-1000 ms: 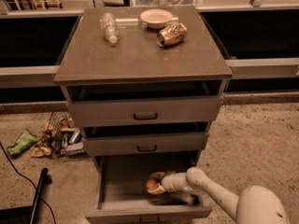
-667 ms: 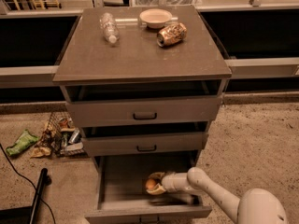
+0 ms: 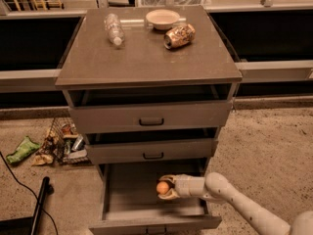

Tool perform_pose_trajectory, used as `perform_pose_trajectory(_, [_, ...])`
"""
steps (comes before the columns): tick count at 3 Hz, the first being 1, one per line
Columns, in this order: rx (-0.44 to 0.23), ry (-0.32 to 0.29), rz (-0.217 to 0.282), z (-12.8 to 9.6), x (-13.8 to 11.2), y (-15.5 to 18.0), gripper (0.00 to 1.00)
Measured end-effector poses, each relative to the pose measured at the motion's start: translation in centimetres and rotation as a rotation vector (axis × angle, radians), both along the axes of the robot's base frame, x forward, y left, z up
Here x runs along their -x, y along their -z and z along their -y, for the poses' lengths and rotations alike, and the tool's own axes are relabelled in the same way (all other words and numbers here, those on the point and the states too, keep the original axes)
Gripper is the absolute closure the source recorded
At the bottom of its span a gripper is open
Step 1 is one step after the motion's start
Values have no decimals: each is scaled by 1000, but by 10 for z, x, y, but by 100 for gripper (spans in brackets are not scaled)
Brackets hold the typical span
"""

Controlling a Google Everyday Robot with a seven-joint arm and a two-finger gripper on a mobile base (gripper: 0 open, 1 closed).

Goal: Pick orange from bottom drawer and place on counter

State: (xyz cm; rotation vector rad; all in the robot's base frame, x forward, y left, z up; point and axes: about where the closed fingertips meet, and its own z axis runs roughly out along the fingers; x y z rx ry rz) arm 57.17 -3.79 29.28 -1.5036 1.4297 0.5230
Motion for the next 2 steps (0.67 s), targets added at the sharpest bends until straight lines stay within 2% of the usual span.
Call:
perform_pose_trajectory(1, [49, -43, 118, -9, 27, -44, 100])
perform_pose_trajectory(2, [32, -111, 92, -36, 64, -41, 100])
